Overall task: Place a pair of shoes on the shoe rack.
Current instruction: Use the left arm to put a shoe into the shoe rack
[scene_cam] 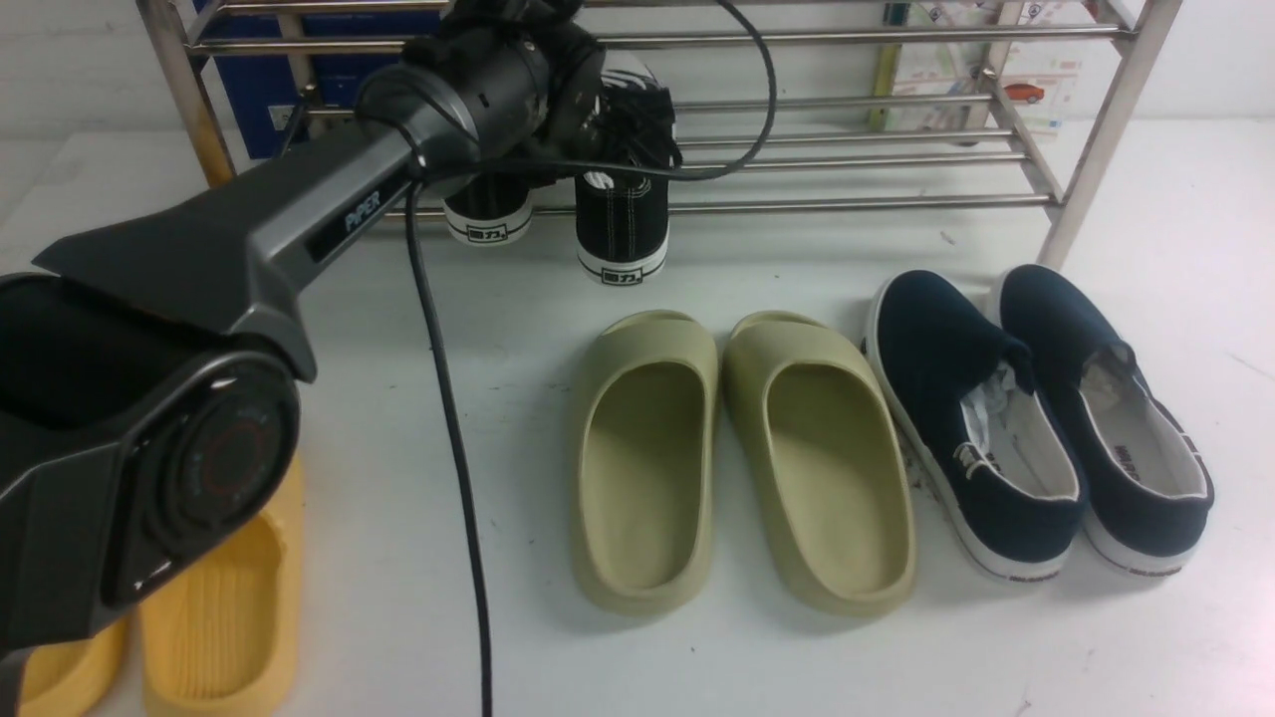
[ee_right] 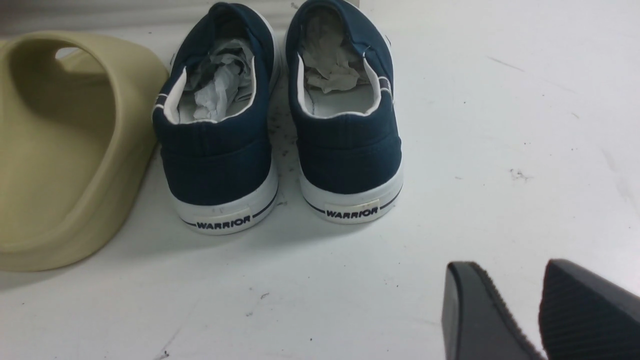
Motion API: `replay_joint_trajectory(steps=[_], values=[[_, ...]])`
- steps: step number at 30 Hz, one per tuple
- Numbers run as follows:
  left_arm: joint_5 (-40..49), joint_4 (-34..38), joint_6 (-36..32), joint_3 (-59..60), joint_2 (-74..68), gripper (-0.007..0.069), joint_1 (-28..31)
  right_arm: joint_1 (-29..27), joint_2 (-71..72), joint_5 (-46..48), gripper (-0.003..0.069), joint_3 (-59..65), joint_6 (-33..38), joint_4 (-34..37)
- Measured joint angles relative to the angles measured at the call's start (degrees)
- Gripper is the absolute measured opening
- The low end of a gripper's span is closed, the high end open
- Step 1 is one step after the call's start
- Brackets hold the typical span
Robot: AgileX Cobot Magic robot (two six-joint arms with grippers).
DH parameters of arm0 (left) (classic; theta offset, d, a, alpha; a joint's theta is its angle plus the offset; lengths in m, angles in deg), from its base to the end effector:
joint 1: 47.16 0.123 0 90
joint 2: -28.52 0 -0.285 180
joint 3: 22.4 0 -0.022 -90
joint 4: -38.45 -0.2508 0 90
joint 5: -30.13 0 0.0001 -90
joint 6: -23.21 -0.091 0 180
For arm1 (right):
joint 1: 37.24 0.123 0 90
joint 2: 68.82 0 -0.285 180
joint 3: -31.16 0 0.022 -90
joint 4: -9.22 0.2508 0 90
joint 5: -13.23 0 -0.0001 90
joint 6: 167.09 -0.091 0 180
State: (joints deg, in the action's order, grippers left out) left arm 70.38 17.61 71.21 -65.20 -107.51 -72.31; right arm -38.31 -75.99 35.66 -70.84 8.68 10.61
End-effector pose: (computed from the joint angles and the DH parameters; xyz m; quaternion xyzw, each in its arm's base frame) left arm 0.4823 -0.2033 0.2699 -0.0999 0.9016 -0.1014 0.4084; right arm 0.0520 -0.0001 0.1740 0.0436 0.8057 0.0266 0.5901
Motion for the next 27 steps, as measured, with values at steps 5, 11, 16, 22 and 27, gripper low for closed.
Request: replay_joint_trajectory(steps=[5,11,16,22,27], values=[[7.6,0.2,-1.1,-0.1,3.5,0.0295,-3.1,0.0,0.0,0.0,0.0239,0.0,0.0,0.0],[19.6,0.6,-7.3,-0.2,6.9,0.0190,-7.8,0.0,0.0,0.0,0.0239,0.0,0.0,0.0],[26.8,3.8,-13.3,0.9,9.0,-0.0013,-9.4,0.0,0.0,0.0,0.0239,0.0,0.0,0.0],[26.4,10.1,-20.0,5.8,9.4,-0.0013,-8.7,0.0,0.0,0.0,0.0239,0.0,0.0,0.0],[20.7,10.9,-20.8,7.1,7.2,-0.0013,-6.1,0.0,0.0,0.0,0.0239,0.0,0.0,0.0]])
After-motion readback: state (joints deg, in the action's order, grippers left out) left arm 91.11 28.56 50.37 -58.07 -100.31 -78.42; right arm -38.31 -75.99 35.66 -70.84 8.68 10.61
